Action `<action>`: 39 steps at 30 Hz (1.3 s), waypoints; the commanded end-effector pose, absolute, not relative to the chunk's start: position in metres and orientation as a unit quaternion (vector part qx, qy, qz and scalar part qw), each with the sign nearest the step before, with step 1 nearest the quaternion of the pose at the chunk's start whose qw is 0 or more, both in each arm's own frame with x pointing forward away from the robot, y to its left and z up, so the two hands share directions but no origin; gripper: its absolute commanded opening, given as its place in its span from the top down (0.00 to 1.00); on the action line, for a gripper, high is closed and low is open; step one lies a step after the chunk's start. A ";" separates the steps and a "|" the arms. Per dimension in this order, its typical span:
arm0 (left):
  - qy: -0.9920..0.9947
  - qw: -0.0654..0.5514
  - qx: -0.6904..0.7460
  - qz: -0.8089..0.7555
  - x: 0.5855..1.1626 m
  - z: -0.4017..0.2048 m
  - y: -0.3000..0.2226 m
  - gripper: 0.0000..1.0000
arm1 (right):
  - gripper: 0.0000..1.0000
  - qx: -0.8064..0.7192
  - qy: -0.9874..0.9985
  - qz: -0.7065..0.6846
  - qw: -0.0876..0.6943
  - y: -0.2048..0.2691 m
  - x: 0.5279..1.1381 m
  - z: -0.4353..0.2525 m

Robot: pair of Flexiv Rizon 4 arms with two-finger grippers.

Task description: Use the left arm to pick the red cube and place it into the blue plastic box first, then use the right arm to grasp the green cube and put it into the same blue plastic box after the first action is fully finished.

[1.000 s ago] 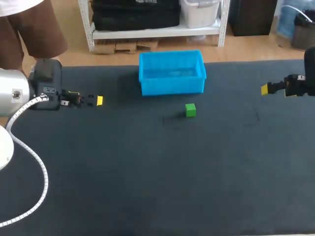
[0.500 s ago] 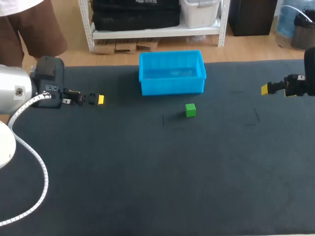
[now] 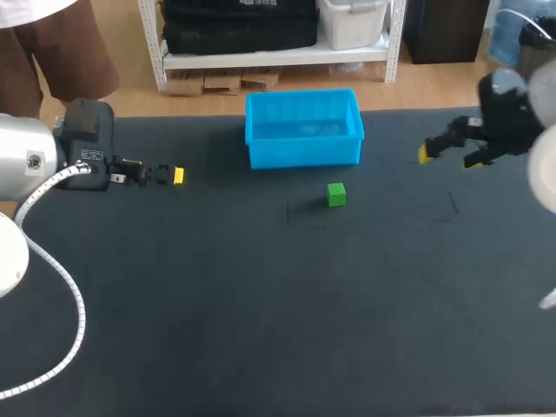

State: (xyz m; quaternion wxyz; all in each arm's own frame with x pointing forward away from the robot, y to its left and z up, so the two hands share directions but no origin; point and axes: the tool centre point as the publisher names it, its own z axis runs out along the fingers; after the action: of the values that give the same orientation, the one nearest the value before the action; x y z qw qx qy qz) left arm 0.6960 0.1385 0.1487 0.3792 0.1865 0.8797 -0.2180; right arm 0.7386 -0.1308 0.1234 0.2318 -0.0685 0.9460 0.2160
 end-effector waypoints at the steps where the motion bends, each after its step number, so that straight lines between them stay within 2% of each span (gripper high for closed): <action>1: 0.878 0.381 0.188 -0.221 0.697 0.147 0.140 0.00 | 0.00 -0.054 0.964 0.177 0.190 -0.108 0.760 0.110; 18: 0.878 0.381 0.188 -0.221 0.697 0.147 0.140 0.00 | 0.00 -0.026 0.994 0.050 0.089 -0.056 0.787 0.093; 39: 0.878 0.381 0.188 -0.221 0.697 0.147 0.140 0.00 | 0.00 -0.031 0.995 0.045 0.083 -0.051 0.790 0.092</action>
State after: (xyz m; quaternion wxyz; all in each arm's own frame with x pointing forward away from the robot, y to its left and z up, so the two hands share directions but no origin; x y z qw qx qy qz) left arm 0.6961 0.1384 0.1488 0.3791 0.1864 0.8798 -0.2179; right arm 0.7901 -0.0541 0.0918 0.0848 -0.0292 0.9947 0.0493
